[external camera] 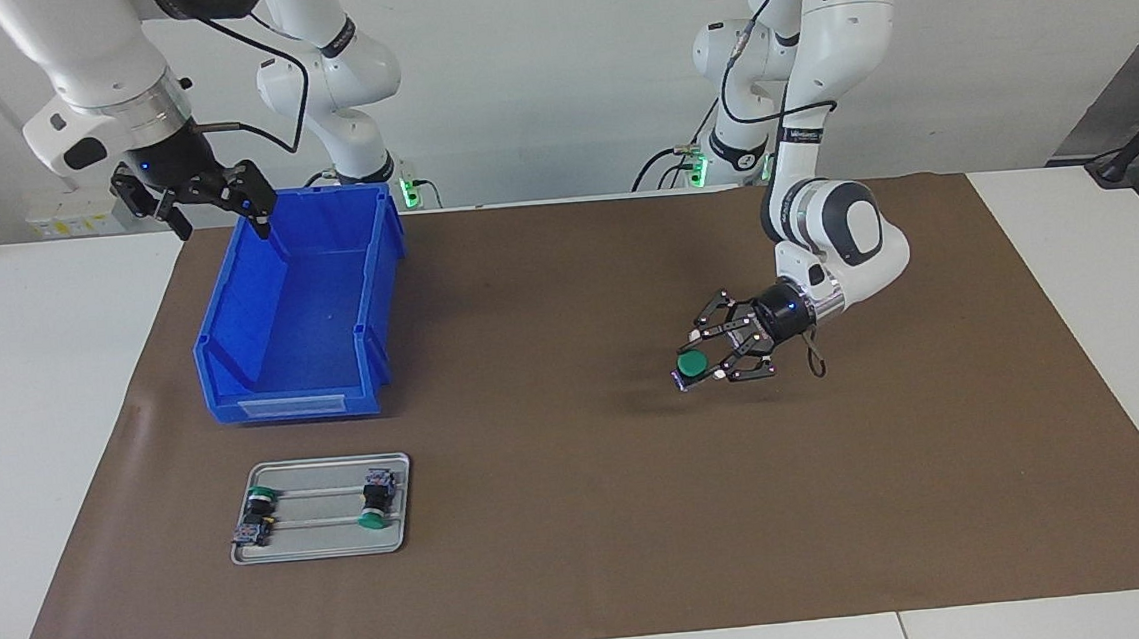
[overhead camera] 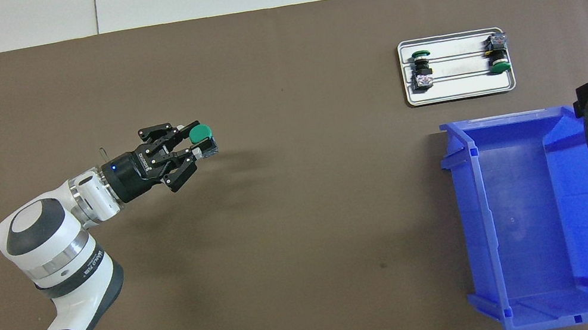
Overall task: Place and press button with both arms
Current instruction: 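Set the button module upright on the table and open the left gripper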
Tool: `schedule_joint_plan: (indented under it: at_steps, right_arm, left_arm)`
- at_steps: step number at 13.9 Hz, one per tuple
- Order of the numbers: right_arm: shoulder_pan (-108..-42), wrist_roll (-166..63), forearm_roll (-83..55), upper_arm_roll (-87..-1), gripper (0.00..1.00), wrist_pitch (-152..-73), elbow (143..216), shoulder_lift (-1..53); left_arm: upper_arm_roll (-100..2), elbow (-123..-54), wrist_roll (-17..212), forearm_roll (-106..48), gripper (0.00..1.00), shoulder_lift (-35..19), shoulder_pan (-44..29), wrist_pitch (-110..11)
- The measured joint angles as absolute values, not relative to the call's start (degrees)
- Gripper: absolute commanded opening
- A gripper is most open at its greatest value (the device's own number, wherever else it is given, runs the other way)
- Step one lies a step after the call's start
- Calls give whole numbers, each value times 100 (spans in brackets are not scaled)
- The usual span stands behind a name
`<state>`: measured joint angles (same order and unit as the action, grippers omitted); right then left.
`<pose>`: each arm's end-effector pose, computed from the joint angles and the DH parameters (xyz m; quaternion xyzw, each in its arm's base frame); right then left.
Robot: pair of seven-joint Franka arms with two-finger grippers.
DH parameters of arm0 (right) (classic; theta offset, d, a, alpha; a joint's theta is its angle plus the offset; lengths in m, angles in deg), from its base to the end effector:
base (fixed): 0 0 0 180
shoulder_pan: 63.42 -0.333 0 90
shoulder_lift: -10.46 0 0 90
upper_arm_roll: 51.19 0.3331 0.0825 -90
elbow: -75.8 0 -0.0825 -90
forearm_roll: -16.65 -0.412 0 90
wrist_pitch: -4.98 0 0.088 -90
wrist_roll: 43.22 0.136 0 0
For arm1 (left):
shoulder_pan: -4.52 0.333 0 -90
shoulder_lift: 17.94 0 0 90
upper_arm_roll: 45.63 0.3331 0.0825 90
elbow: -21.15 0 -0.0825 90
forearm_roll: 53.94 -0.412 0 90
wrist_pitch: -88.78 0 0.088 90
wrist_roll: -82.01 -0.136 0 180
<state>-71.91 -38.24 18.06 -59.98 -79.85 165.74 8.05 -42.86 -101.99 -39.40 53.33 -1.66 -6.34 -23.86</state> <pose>0.5581 -0.0083 0.6292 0.9986 -0.0467 -0.0234 0.0100 0.5922 -0.1731 0.2856 0.6768 -0.3240 0.4667 0.4682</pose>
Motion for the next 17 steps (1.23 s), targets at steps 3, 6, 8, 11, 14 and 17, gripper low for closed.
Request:
schedule_joint_plan:
  at_steps: [3,6,8,11,14,17]
  right_arm:
    - [-7191,-3824,1806,-5998,100,-7985,16574,805]
    - [-7191,-3824,1806,-5998,100,-7985,16574,805]
    - [-7191,-3824,1806,-5998,100,-7985,16574,805]
    - [-7191,-3824,1806,-5998,100,-7985,16574,805]
    - [-7191,-3824,1806,-5998,100,-7985,16574,805]
    - [-7191,-3824,1806,-5998,100,-7985,16574,805]
  left_arm:
    - [-4189,-10481,-4634,5409,0,-32,-633,-2045]
    - [-4180,-10622,-5218,5730,0,190,-633,-1721]
    - [-4182,-10663,-5401,5776,0,226,-636,-1695]
    - [-4184,-10866,-5710,5780,0,226,-639,-1686]
    - [-4184,-11016,-5894,5784,0,226,-639,-1680]
    - [-4185,-11027,-5944,5785,90,227,-650,-2007]
